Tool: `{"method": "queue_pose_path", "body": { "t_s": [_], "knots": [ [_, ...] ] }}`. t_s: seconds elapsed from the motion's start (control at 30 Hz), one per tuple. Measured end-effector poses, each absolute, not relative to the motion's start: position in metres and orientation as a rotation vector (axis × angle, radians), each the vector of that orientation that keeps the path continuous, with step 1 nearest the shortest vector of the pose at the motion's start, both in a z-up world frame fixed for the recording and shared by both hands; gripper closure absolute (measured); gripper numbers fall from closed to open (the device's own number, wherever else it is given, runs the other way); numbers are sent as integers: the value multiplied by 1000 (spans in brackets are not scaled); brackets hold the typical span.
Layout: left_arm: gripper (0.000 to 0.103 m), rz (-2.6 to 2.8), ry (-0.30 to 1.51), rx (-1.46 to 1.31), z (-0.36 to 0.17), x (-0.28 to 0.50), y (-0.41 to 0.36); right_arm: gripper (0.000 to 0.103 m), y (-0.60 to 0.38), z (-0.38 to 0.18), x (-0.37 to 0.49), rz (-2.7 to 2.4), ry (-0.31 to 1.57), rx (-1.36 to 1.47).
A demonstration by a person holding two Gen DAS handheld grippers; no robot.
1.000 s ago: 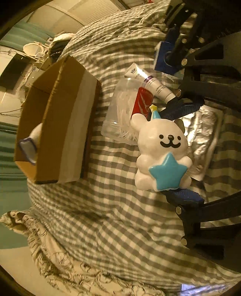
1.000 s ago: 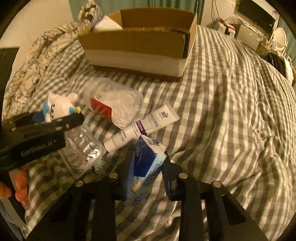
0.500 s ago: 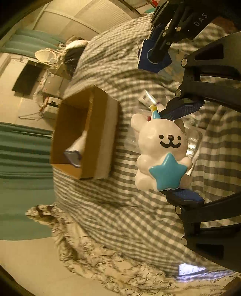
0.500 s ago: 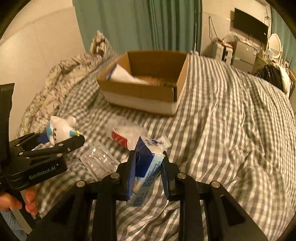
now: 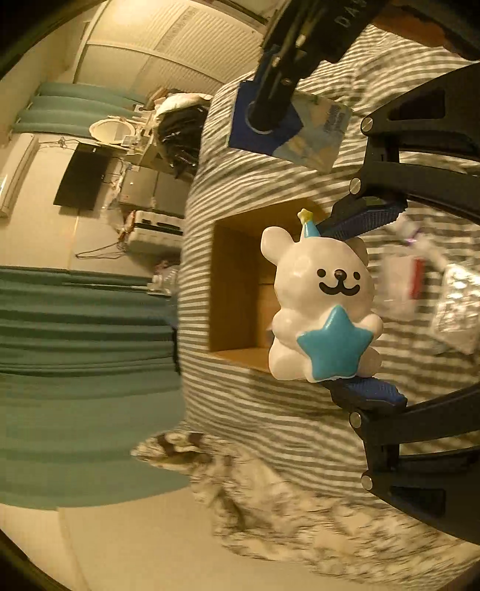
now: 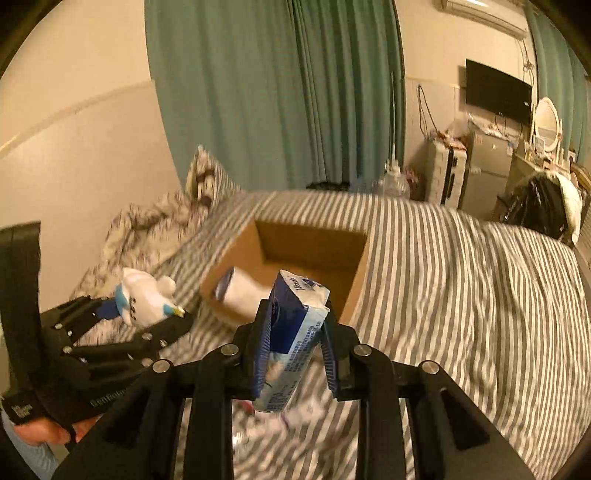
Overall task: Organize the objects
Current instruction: 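Carry the figure and tissue pack over the box and release both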
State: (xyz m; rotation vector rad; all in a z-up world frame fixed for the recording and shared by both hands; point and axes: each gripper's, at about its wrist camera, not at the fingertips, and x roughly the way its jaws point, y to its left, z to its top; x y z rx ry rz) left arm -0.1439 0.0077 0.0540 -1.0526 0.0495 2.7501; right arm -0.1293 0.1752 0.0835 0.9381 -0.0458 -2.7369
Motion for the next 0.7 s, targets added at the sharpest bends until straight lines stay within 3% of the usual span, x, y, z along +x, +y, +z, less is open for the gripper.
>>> {"method": "queue_pose_path", "body": {
  "t_s": [0.23, 0.47, 0.7],
  "knots": [
    [36, 2773, 54, -1001, 59, -220, 16, 79, 176, 87, -213, -2752, -31, 938],
    [36, 2756, 83, -1091, 15, -289, 19, 79, 178, 33, -287, -2707, -82, 1065],
    [34, 2676, 98, -1136, -21, -306, 28, 75, 178, 2, -303, -2655, -98, 1108]
  ]
}}
